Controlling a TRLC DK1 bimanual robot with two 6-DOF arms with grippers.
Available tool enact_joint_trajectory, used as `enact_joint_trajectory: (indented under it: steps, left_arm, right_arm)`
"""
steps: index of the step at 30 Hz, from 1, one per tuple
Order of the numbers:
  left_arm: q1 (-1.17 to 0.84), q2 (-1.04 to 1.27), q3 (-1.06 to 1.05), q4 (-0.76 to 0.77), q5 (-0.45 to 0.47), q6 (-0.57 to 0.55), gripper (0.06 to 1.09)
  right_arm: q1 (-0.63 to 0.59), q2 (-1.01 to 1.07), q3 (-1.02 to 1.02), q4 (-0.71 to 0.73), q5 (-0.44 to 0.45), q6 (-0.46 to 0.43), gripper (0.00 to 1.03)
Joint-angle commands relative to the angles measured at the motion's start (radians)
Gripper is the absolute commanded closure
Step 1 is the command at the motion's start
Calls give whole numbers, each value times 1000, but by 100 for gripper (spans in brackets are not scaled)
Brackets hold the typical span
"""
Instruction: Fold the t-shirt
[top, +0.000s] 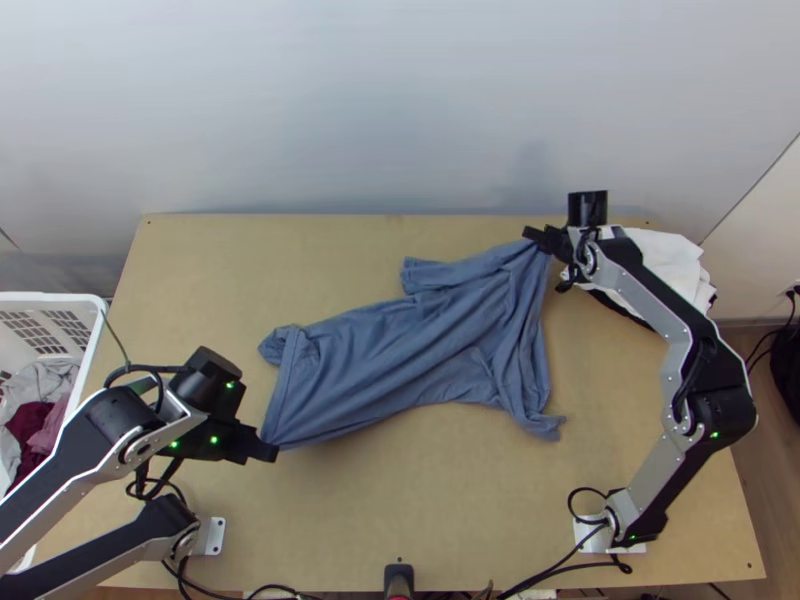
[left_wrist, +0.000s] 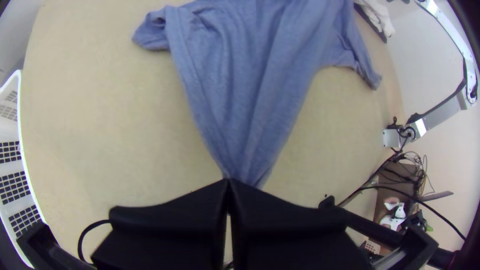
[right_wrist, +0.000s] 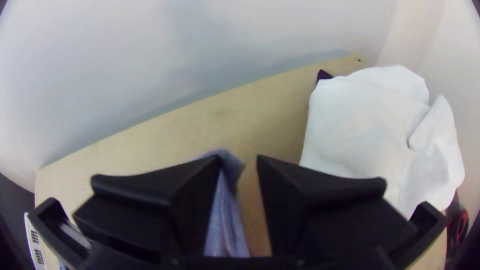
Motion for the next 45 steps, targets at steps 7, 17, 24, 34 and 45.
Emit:
enact_joint_trajectory:
  steps: [7, 17, 24, 34, 45]
  left_arm:
    - [181, 57, 80, 159, -8, 43, 38]
    - [342, 347, 50, 504, -57, 44, 38]
    - [256, 505, 18, 616, -78, 30, 38]
    - [263, 556, -76, 789, -177, 61, 38]
    - [243, 602, -78, 809, -178, 47, 79]
  right_arm:
    - [10, -90, 36, -104, 4, 115, 4]
    - [67, -313, 24, -345, -43, 126, 5]
    - [67, -463, -102, -380, -48, 109, 5]
    - [143, -607, -200, -491, -48, 103, 5]
    - [148, -704, -307, -586, -48, 76, 5]
